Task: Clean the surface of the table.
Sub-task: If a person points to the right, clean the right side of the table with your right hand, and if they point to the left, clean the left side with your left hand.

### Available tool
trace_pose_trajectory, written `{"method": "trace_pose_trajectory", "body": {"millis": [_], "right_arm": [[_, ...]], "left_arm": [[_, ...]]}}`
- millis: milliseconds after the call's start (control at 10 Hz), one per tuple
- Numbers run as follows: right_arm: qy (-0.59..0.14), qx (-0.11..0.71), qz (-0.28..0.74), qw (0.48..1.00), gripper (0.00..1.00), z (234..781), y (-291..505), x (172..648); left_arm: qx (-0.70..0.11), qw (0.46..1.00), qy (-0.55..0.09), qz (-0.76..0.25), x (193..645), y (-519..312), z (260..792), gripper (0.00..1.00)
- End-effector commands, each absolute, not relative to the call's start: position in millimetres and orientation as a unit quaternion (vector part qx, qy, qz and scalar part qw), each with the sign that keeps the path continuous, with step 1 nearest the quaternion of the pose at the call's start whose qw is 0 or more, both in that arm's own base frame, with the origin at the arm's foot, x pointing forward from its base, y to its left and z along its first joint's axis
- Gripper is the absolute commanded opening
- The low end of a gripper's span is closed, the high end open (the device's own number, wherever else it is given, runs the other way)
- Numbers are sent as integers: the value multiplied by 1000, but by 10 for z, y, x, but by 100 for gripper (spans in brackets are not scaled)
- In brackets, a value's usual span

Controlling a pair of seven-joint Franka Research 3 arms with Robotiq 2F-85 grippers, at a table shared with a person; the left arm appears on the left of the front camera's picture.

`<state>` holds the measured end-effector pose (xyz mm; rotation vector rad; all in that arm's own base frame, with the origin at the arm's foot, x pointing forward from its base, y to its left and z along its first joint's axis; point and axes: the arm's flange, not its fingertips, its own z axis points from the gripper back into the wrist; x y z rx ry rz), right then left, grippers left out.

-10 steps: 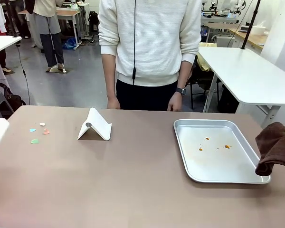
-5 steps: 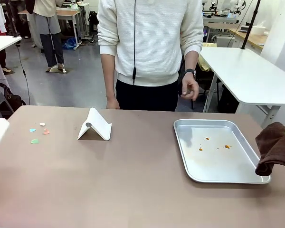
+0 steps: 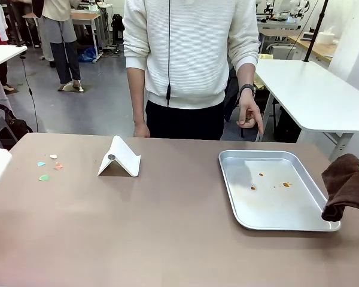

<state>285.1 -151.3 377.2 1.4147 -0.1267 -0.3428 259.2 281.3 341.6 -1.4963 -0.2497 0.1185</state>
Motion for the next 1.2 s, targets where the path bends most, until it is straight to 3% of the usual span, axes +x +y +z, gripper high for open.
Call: {"method": "trace_pose_trajectory", "body": {"millis": [0, 200, 300, 700, 1100], "right_arm": [[-58, 650, -152, 743, 0, 3820, -1509, 2804], [-58, 650, -152, 743, 0, 3820, -1509, 2804], [-58, 646, -157, 745, 8, 3772, -1513, 2851], [-13, 486, -94, 869, 8, 4122, -1191, 3565], [-1, 365, -80, 927, 8, 4145, -1024, 4305]], "left_arm": [[-676, 726, -112, 49, 2579, 2801, 3462, 0], [-676, 726, -112, 49, 2579, 2801, 3462, 0], [-676, 726, -112, 49, 2579, 2801, 3462, 0], [-676, 726, -112, 49, 2579, 2801, 3462, 0], [-676, 726, -112, 49, 2579, 2801, 3462, 0]]}}
